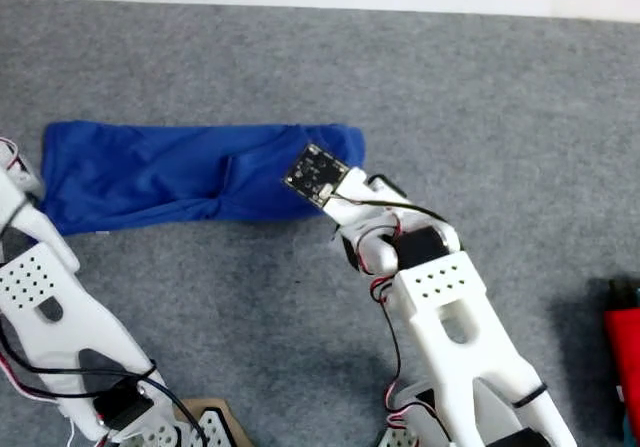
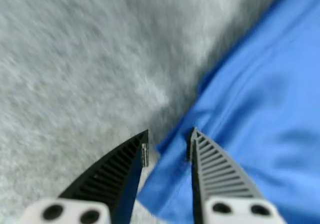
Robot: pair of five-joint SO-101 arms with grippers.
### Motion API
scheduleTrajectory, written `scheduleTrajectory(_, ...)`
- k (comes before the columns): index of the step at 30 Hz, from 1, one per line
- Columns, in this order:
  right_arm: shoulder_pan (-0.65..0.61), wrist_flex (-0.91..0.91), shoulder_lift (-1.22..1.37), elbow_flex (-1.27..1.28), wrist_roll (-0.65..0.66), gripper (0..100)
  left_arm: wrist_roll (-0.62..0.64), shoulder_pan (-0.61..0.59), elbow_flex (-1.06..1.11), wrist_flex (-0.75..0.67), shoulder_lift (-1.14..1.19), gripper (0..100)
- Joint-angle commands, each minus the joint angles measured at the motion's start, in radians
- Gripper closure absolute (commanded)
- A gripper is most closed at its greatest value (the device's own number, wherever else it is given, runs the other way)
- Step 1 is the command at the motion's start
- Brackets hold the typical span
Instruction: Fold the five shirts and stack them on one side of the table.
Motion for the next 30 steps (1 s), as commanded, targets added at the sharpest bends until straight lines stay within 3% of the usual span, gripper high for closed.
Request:
scheduleTrajectory(1, -0.012, -0.016, -0.036, -0.005, 0.018, 74.3, -0.040, -0.007, 0.240, 0.011, -0.245, 85)
scheduleTrajectory(5, -0.012, -0.015, -0.039, -0.001, 0.018, 74.3, -0.043, -0.010, 0.389, 0.006, -0.361, 85)
scheduleTrajectory(12, -0.012, 0.008, -0.041, 0.013, 0.018, 74.3, -0.041, -0.031, 0.601, -0.204, -0.364, 85)
scheduleTrajectory(21, -0.015, 0.013, -0.041, 0.015, 0.020, 74.3, -0.037, -0.031, 0.664, -0.390, -0.363, 85)
scheduleTrajectory(24, -0.027, 0.027, -0.041, 0.016, 0.020, 74.3, 0.031, -0.030, 0.668, -0.440, -0.361, 85)
scheduleTrajectory(30, -0.050, 0.064, -0.041, 0.013, 0.020, 74.3, 0.040, 0.039, 0.776, -0.546, -0.300, 86)
